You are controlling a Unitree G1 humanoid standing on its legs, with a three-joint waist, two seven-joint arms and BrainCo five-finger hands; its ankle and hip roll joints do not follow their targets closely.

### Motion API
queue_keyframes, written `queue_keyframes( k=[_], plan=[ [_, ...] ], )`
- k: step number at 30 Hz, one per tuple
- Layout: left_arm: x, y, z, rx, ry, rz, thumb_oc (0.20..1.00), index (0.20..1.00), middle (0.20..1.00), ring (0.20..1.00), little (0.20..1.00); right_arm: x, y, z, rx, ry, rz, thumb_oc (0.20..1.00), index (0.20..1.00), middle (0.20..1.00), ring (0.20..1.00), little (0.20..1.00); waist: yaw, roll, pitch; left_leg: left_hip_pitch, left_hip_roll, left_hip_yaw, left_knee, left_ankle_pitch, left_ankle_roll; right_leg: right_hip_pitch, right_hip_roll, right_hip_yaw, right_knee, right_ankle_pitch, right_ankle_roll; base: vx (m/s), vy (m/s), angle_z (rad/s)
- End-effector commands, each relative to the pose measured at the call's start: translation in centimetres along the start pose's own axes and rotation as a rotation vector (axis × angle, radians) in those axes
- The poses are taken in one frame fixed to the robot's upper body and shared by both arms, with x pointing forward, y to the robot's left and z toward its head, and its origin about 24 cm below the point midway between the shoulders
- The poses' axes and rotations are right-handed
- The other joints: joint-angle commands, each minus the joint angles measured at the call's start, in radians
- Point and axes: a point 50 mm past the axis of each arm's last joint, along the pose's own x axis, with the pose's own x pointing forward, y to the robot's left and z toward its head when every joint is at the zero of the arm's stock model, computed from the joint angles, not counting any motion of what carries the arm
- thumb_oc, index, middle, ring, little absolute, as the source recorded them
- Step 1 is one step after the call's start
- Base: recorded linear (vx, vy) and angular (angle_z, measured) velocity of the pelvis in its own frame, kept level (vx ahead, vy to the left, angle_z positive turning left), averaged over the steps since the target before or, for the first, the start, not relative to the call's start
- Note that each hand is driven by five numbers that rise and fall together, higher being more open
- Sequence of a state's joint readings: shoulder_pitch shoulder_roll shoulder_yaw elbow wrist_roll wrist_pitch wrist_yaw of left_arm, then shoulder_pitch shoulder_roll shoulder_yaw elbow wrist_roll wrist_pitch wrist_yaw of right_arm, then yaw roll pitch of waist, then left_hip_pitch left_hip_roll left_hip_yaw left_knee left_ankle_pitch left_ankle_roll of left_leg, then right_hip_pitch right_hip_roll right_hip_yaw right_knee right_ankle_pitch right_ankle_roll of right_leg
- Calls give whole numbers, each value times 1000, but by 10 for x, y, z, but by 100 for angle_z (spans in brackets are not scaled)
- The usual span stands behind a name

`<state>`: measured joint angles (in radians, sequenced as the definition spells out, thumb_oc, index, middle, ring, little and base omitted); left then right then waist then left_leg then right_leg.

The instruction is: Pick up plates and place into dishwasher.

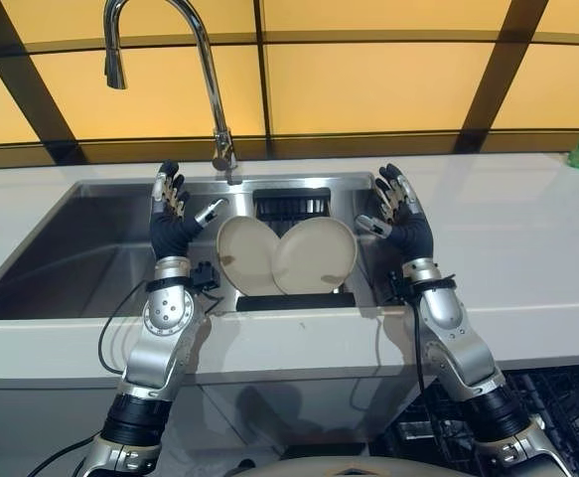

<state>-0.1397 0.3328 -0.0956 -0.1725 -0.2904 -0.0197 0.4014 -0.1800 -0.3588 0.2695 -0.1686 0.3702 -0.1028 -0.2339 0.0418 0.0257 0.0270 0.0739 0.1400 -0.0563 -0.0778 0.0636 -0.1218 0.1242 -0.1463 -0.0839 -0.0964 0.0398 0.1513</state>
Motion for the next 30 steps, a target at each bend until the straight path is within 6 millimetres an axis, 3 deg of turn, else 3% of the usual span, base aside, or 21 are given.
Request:
queue_keyframes(
  k=[1, 5, 9, 14, 22, 30],
  plan=[
    [19, 6, 15, 10, -51, -3, 1000, 1000, 1000, 1000, 1000, 17, 2, 42, 34, -208, 26, 1000, 1000, 1000, 1000, 1000, 4, -45, -3, -40, -80, -21, 171, -41, 46, -6, 86, 40, 9, 16, -122, 21, -46, -7],
    [15, 7, -2, 4, 53, -23, 1000, 1000, 1000, 1000, 1000, 21, 4, 40, 33, -211, 28, 1000, 1000, 1000, 1000, 1000, 13, -44, 27, -61, -119, -66, 183, -57, 74, -8, 83, 61, 13, 32, -125, 22, 45, -9],
    [17, 5, -11, 57, 114, -41, 1000, 1000, 1000, 1000, 1000, 22, 6, 41, 30, -207, 37, 1000, 1000, 1000, 1000, 1000, -11, -34, 16, -30, -114, -51, 106, -31, 79, -20, 77, 78, 10, 37, -116, 31, 159, -18],
    [27, 19, -14, 221, 118, -6, 1000, 1000, 1000, 1000, 1000, 21, 1, 39, 31, -181, 52, 1000, 1000, 1000, 1000, 1000, -39, -18, -5, 11, -109, -19, 31, -21, 78, -29, 61, 87, 9, 35, -95, 67, 147, -11],
    [50, 68, 7, 494, 18, 135, 1000, 1000, 1000, 1000, 1000, 22, -3, 38, 23, -167, 54, 1000, 1000, 1000, 1000, 1000, -47, -7, -22, 34, -119, 6, -1, -26, 96, -37, 52, 97, 9, 40, -81, 33, 69, -8],
    [65, 112, 48, 536, -109, 279, 1000, 1000, 1000, 1000, 1000, 21, -5, 38, 15, -153, 71, 1000, 1000, 1000, 1000, 1000, -43, 9, -32, 30, -122, 7, -9, -28, 102, -43, 44, 97, 9, 39, -74, 9, 27, -1]
  ],
)
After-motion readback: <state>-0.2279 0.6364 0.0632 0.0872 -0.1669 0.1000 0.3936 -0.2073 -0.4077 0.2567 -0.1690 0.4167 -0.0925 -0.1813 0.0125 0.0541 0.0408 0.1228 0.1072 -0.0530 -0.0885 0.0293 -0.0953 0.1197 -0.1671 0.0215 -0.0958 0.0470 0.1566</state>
